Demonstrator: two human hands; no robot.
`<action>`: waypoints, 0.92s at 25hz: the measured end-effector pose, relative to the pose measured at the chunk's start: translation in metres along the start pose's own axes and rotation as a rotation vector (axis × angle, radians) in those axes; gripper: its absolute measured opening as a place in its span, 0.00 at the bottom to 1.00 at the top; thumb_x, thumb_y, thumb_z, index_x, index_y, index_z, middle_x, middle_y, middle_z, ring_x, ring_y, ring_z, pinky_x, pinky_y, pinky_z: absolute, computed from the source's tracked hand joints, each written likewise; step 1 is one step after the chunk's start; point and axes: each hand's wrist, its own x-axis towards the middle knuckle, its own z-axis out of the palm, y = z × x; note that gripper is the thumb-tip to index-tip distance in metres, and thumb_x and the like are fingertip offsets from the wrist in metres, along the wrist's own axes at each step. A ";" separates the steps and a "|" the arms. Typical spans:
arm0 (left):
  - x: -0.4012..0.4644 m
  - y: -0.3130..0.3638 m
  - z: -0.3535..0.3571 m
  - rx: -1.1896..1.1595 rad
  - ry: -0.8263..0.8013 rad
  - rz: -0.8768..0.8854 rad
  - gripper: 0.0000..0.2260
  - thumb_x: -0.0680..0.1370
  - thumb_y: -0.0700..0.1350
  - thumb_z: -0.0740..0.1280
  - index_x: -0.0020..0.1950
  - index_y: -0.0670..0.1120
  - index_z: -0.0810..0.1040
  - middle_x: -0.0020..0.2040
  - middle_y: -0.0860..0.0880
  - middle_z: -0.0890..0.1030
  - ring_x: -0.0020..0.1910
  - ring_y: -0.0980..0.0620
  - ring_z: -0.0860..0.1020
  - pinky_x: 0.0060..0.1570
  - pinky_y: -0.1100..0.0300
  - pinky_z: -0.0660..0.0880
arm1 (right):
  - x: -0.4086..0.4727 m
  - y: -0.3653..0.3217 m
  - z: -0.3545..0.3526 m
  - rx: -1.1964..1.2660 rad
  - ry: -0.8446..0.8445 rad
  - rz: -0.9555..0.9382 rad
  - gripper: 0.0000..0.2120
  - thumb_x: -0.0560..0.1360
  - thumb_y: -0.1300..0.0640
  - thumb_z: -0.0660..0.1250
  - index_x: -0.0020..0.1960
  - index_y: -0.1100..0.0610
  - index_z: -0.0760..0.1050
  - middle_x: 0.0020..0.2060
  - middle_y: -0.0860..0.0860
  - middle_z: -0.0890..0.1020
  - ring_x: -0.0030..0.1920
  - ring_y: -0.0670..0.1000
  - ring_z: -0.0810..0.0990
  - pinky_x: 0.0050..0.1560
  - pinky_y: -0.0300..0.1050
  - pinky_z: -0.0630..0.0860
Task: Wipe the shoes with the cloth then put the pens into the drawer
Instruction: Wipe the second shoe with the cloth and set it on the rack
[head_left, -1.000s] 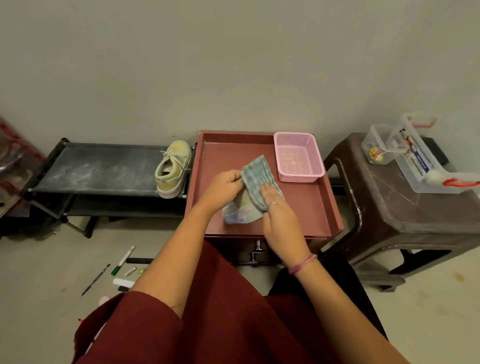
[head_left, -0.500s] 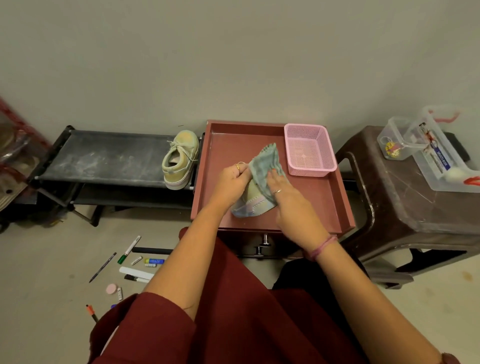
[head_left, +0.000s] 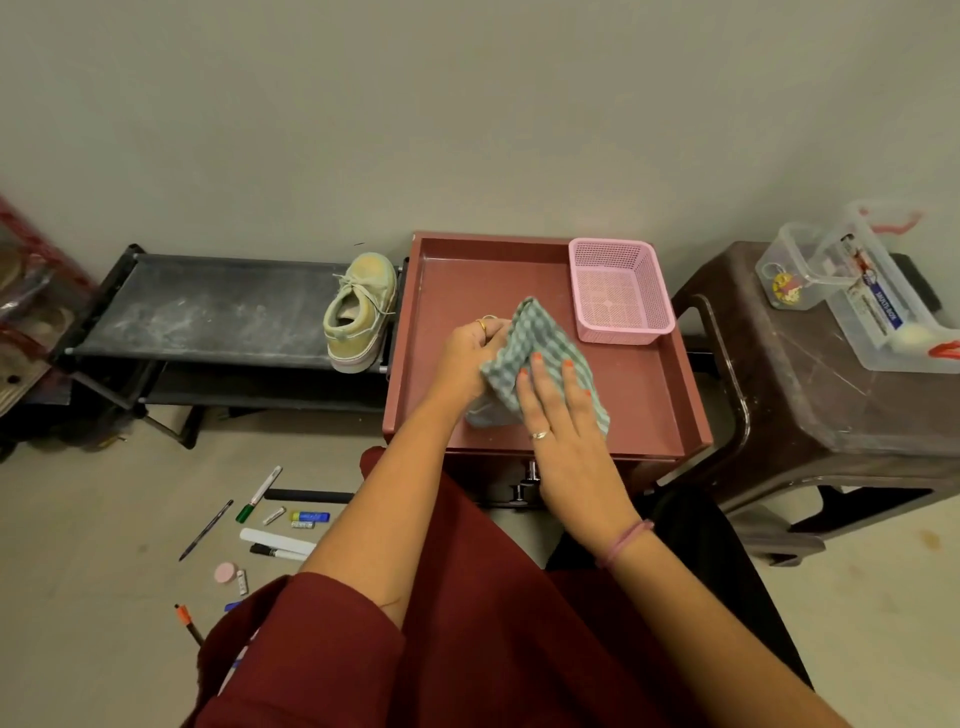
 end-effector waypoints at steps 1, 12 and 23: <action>0.000 -0.004 0.000 0.013 -0.009 0.002 0.08 0.81 0.38 0.62 0.49 0.40 0.81 0.41 0.46 0.80 0.40 0.55 0.78 0.44 0.59 0.75 | -0.007 0.006 0.006 0.009 0.014 -0.016 0.38 0.66 0.73 0.47 0.76 0.61 0.50 0.76 0.57 0.54 0.76 0.61 0.49 0.75 0.53 0.50; 0.000 -0.014 0.004 0.066 0.011 0.076 0.12 0.81 0.40 0.62 0.41 0.48 0.81 0.36 0.50 0.78 0.37 0.55 0.75 0.43 0.58 0.72 | -0.008 0.038 0.016 0.227 0.065 -0.008 0.41 0.67 0.79 0.54 0.76 0.58 0.50 0.76 0.52 0.51 0.77 0.56 0.44 0.76 0.44 0.45; 0.007 -0.021 0.009 0.062 0.079 0.077 0.10 0.80 0.42 0.64 0.55 0.42 0.83 0.37 0.53 0.79 0.39 0.58 0.76 0.45 0.60 0.72 | -0.007 0.023 0.015 0.132 0.079 0.065 0.42 0.64 0.77 0.52 0.76 0.59 0.49 0.76 0.55 0.52 0.76 0.58 0.46 0.74 0.43 0.49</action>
